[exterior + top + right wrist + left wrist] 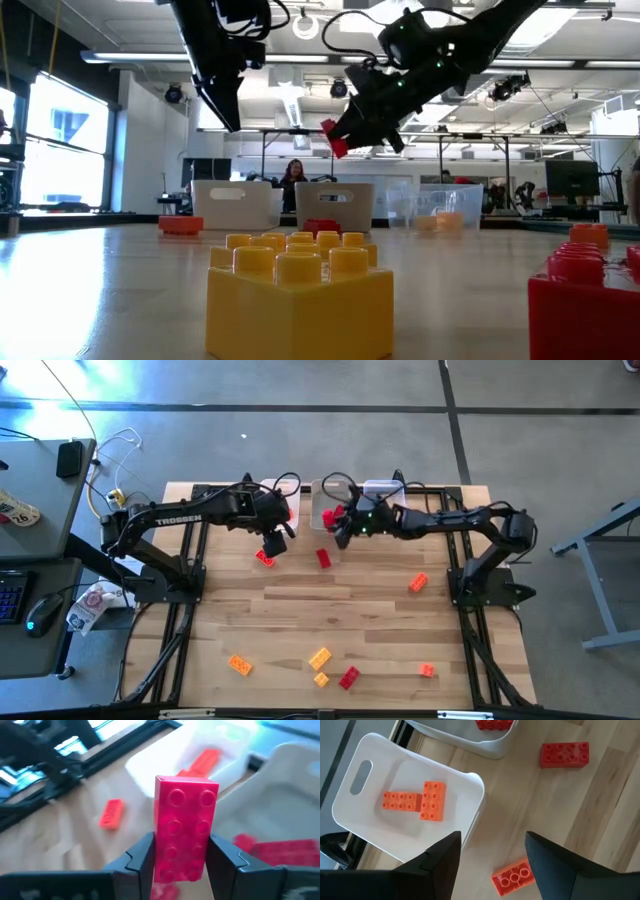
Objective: Sort & place blocks by color
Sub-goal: Put the red game piece into the gray bin
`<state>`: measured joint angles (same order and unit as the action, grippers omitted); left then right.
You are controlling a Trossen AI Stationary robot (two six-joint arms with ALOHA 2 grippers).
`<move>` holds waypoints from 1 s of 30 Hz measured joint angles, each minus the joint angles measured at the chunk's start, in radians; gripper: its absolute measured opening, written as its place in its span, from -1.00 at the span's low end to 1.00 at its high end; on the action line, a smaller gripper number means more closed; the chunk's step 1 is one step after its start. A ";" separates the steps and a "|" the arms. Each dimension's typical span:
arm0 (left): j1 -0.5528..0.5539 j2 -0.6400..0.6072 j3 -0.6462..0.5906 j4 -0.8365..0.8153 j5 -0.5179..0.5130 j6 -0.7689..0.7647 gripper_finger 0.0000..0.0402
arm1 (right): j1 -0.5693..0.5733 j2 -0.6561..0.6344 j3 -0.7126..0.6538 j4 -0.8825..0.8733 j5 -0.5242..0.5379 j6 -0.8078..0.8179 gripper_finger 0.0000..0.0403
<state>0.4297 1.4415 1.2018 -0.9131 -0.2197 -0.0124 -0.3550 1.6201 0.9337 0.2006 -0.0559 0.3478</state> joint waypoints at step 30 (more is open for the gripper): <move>0.000 0.001 0.000 0.046 0.000 -0.003 0.04 | -0.083 0.030 0.000 -0.054 0.079 -0.032 0.01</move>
<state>0.4301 1.4422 1.2015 -0.8667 -0.2195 -0.0154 -0.4381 1.6501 0.9337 0.1466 0.0227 0.3154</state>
